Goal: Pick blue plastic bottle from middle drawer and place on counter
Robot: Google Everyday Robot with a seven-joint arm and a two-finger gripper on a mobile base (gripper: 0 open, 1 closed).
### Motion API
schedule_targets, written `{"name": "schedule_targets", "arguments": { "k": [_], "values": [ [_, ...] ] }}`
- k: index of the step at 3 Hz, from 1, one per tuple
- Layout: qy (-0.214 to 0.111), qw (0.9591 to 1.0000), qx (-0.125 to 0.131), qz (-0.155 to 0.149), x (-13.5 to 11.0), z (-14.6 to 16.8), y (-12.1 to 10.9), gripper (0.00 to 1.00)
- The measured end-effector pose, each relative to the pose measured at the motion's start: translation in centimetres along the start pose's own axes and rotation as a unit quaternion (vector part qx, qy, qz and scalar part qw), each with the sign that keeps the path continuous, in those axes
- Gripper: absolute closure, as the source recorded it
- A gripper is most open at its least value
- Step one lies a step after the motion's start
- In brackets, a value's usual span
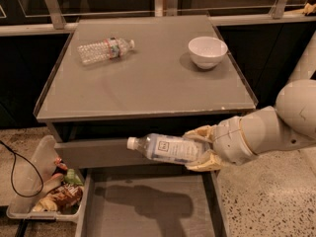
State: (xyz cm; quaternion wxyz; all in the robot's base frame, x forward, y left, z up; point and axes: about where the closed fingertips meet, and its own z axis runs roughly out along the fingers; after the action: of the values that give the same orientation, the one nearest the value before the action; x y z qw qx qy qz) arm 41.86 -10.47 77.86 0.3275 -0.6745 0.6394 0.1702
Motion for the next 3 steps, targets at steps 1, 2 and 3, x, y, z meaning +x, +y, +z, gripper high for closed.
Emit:
{"name": "schedule_targets", "arguments": {
  "k": [1, 2, 3],
  "values": [
    [0.019, 0.9994, 0.027, -0.01, -1.6, -2.2, -1.3, 1.0],
    [0.04, 0.9965, 0.06, -0.043, -6.1, -5.7, -4.0, 1.0],
    [0.041, 0.9965, 0.058, -0.043, -6.3, -5.6, -4.2, 1.0]
  ]
}}
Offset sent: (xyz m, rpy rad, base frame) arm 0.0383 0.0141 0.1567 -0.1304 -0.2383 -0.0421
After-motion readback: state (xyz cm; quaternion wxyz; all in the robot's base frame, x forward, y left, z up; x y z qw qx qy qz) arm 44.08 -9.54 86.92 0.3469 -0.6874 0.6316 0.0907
